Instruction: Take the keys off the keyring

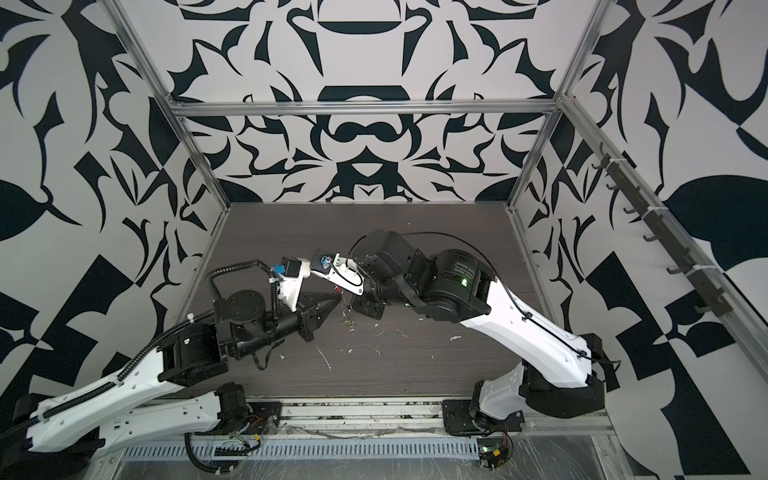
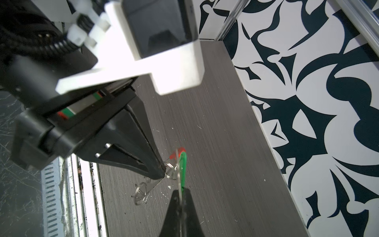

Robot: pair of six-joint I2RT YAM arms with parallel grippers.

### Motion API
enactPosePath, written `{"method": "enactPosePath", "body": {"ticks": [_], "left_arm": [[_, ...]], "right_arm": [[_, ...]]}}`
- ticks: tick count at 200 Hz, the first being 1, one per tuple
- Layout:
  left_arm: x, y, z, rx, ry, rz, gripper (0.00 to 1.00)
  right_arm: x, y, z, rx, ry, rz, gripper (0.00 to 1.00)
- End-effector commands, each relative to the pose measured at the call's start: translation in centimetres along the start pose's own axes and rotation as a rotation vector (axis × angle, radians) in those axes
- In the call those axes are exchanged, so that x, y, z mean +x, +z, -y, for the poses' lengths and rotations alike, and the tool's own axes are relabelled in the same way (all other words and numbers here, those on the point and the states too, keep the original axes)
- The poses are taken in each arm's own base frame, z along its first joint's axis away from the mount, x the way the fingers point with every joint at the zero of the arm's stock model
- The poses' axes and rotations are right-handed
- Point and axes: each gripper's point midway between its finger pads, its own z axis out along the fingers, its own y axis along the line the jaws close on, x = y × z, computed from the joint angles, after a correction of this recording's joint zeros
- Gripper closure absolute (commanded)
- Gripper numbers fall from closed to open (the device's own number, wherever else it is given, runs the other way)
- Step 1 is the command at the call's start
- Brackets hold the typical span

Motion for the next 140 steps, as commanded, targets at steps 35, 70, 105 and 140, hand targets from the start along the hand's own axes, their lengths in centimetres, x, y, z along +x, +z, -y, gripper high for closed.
{"method": "enactPosePath", "body": {"ticks": [35, 70, 105, 140], "left_arm": [[7.6, 0.9, -1.5, 0.001, 0.049, -0.291, 1.00], [7.7, 1.0, -1.3, 0.012, 0.055, -0.289, 1.00], [7.1, 0.3, -1.5, 0.003, 0.052, -0.254, 1.00], [5.4, -1.2, -1.1, 0.037, 0.035, -0.160, 1.00]], "right_arm": [[-9.6, -4.9, 3.3, 0.111, 0.039, 0.403, 1.00], [-10.1, -4.4, 3.0, 0.090, 0.039, 0.408, 1.00], [-9.8, -4.1, 3.1, 0.100, 0.049, 0.400, 1.00], [-9.2, -4.2, 3.4, 0.123, 0.078, 0.409, 1.00]]}}
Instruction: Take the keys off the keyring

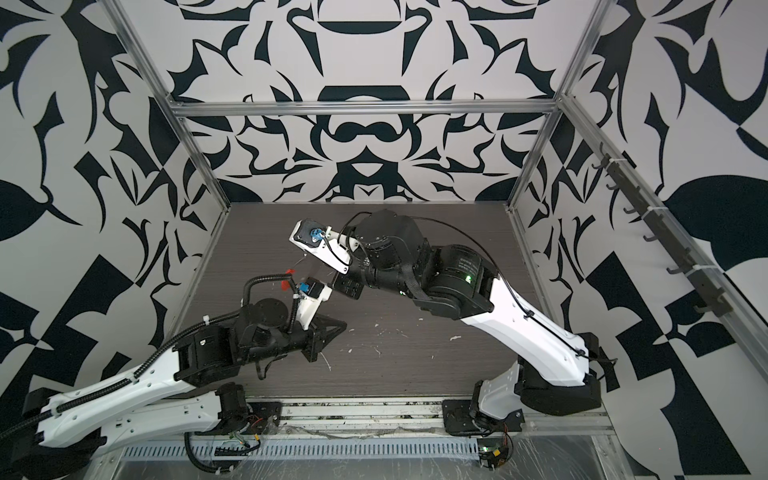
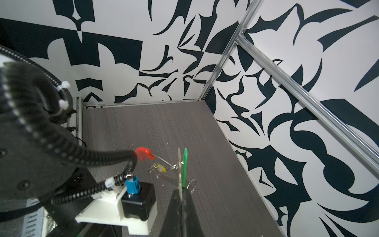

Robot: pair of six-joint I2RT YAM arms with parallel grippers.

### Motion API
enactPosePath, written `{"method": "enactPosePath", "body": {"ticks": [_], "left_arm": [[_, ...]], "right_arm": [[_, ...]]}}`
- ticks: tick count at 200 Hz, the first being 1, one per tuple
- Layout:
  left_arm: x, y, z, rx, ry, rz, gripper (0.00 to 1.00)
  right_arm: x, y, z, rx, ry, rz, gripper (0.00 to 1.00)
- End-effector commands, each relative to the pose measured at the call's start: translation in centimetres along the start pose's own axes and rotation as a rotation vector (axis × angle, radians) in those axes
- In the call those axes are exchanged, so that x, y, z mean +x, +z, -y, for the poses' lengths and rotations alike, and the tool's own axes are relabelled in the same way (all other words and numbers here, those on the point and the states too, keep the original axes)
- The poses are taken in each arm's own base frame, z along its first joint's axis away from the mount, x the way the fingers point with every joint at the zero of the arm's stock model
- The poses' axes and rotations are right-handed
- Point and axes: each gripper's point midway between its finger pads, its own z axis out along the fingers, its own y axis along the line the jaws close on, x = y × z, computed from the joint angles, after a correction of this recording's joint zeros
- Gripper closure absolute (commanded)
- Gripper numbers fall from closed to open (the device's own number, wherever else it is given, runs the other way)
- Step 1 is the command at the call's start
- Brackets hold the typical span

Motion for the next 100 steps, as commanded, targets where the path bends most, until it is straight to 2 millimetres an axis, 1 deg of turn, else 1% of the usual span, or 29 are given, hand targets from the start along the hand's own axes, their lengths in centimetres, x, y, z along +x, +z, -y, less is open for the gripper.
{"method": "enactPosePath", "body": {"ticks": [1, 6, 52, 100], "left_arm": [[-0.7, -1.4, 0.1, 0.015, -0.007, 0.059, 1.00], [-0.9, -1.6, 0.0, 0.013, -0.007, 0.071, 1.00], [-1.8, -3.1, 0.3, 0.038, -0.022, 0.132, 0.82], [-3.3, -5.3, 0.8, 0.073, -0.023, 0.230, 0.75]], "right_arm": [[-2.0, -1.7, 1.2, 0.051, 0.040, 0.101, 1.00], [-2.0, -1.8, 1.2, 0.056, 0.046, 0.105, 1.00], [-0.8, -2.0, 1.2, 0.073, 0.095, 0.116, 1.00], [0.9, -2.4, 1.0, 0.084, 0.141, 0.117, 1.00]]}}
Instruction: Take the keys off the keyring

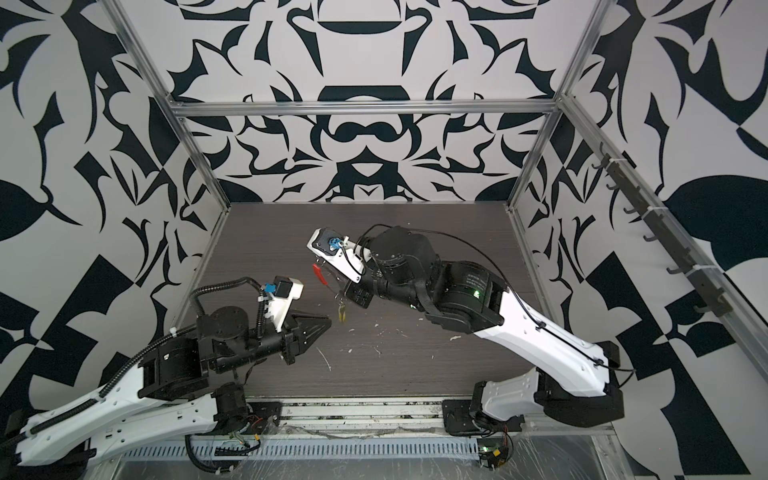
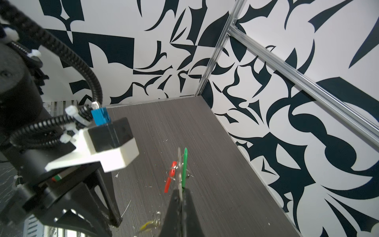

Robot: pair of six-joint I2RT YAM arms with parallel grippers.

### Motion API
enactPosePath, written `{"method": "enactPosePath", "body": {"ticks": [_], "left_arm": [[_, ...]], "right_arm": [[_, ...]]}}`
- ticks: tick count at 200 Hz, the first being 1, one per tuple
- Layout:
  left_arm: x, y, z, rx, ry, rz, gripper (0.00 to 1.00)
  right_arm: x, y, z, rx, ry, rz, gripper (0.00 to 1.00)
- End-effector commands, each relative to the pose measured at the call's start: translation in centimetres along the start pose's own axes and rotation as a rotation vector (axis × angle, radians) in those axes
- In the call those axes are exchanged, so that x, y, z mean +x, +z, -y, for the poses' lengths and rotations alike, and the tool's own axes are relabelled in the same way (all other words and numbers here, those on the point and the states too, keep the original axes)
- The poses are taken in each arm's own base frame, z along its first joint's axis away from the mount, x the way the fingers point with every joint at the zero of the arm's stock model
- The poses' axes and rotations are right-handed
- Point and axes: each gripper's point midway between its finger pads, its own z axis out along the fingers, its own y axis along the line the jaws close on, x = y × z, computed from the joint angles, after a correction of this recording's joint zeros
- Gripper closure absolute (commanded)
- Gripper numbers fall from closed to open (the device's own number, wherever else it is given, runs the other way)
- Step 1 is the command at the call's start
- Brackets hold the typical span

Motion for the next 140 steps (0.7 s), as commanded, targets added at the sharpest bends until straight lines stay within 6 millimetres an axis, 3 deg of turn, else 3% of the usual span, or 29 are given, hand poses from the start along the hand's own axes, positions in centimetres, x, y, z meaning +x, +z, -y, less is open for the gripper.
{"method": "enactPosePath", "body": {"ticks": [1, 72, 140], "left_arm": [[-1.0, -0.8, 0.1, 0.008, -0.001, 0.062, 0.74], [-4.9, -3.4, -0.4, -0.047, 0.108, 0.254, 0.66], [-7.1, -3.5, 0.1, -0.064, 0.217, 0.362, 0.63]], "right_arm": [[-2.1, -1.4, 0.9, 0.039, 0.065, 0.110, 1.00], [-0.3, -1.2, 0.3, 0.026, 0.147, 0.114, 1.00], [0.7, -1.5, -0.4, 0.010, 0.199, 0.134, 1.00]]}}
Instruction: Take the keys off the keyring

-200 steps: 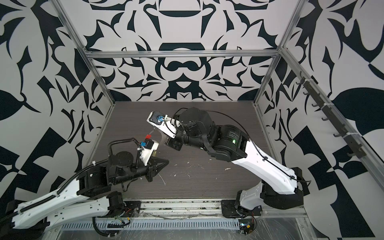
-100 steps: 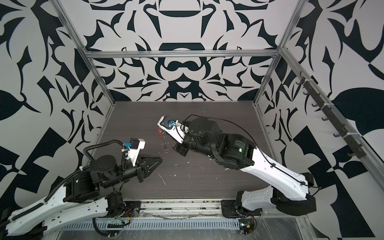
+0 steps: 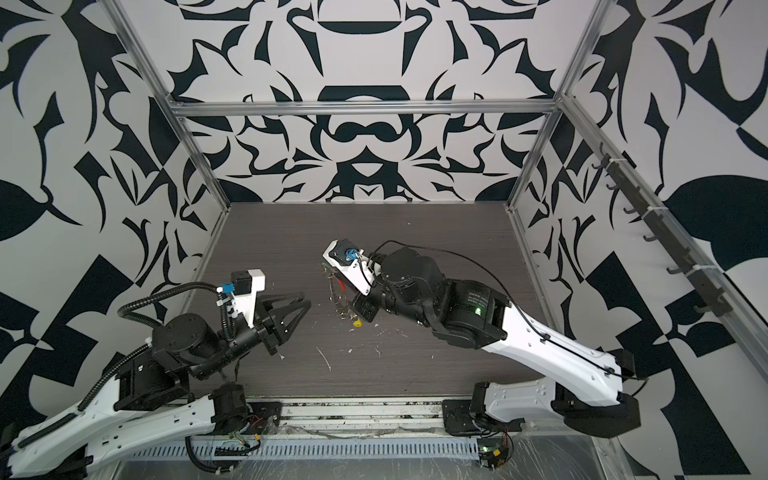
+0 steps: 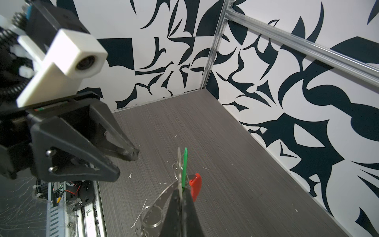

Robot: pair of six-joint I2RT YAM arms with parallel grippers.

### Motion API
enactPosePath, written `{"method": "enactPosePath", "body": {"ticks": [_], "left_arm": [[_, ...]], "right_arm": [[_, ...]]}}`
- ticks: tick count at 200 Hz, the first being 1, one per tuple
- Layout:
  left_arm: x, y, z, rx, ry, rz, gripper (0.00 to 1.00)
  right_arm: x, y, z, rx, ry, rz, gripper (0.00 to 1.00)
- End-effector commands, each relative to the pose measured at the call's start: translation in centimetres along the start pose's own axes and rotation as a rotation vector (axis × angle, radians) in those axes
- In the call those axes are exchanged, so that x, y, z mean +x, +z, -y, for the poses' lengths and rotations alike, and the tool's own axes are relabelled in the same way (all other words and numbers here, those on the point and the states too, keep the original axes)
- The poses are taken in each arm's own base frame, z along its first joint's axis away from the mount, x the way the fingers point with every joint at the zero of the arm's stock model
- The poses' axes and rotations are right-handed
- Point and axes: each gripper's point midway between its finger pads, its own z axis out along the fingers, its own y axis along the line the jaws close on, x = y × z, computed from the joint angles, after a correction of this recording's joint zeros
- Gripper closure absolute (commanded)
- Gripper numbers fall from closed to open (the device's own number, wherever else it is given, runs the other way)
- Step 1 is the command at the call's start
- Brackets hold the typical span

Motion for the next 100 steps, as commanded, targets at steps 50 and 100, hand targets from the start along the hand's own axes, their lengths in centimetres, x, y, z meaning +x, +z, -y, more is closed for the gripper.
{"method": "enactPosePath", "body": {"ticks": [50, 100], "left_arm": [[-1.4, 1.9, 1.2, 0.040, 0.115, 0.094, 0.58], [-1.7, 2.9, 1.4, 0.025, 0.179, 0.098, 0.53]], "right_arm": [[-2.5, -1.8, -0.2, -0.008, 0.080, 0.141, 1.00], [-2.3, -1.9, -0.7, -0.019, 0.082, 0.140, 1.00]]}}
